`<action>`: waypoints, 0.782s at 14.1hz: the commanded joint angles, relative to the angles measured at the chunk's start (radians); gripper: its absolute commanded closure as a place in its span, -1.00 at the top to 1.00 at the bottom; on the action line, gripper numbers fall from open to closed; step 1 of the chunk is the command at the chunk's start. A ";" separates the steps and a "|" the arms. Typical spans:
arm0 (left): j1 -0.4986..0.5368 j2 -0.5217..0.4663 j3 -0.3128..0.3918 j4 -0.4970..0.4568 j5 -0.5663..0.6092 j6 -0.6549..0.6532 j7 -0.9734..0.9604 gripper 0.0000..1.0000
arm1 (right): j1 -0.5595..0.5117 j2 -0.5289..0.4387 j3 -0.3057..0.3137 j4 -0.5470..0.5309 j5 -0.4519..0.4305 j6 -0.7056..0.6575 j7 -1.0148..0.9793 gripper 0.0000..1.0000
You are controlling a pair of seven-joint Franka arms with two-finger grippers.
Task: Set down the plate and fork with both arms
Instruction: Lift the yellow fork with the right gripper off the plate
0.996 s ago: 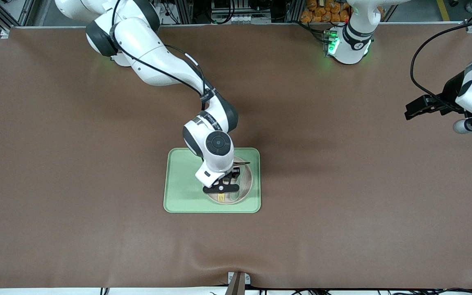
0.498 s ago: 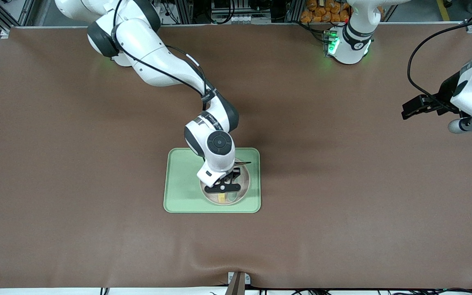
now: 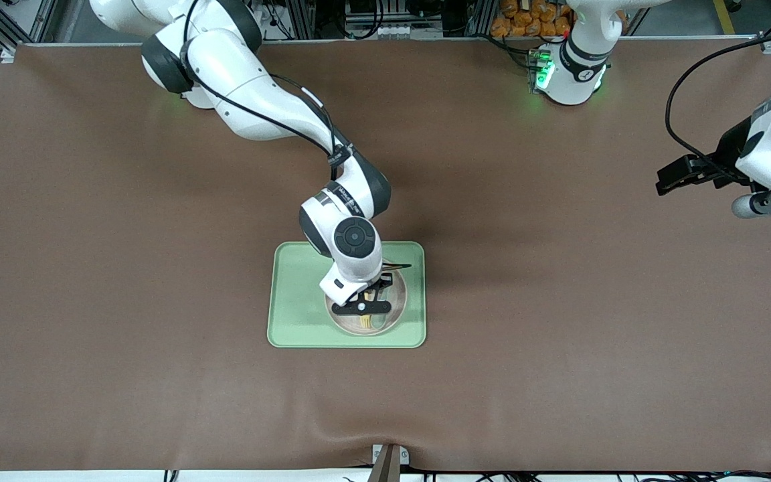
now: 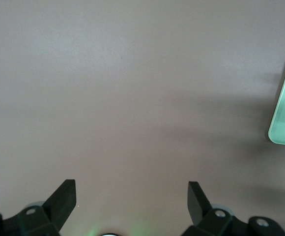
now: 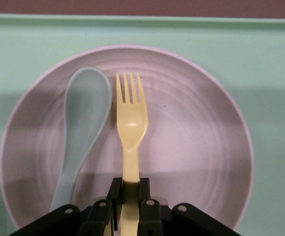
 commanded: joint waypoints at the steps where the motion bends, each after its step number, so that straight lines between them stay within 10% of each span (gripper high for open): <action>1: 0.003 -0.008 -0.001 -0.010 -0.015 -0.001 0.018 1.00 | -0.059 -0.063 0.009 0.008 0.028 -0.067 -0.041 -1.00; 11: 0.001 -0.008 -0.001 -0.016 -0.015 -0.001 0.018 1.00 | -0.222 -0.201 0.041 -0.272 0.030 0.012 -0.196 -1.00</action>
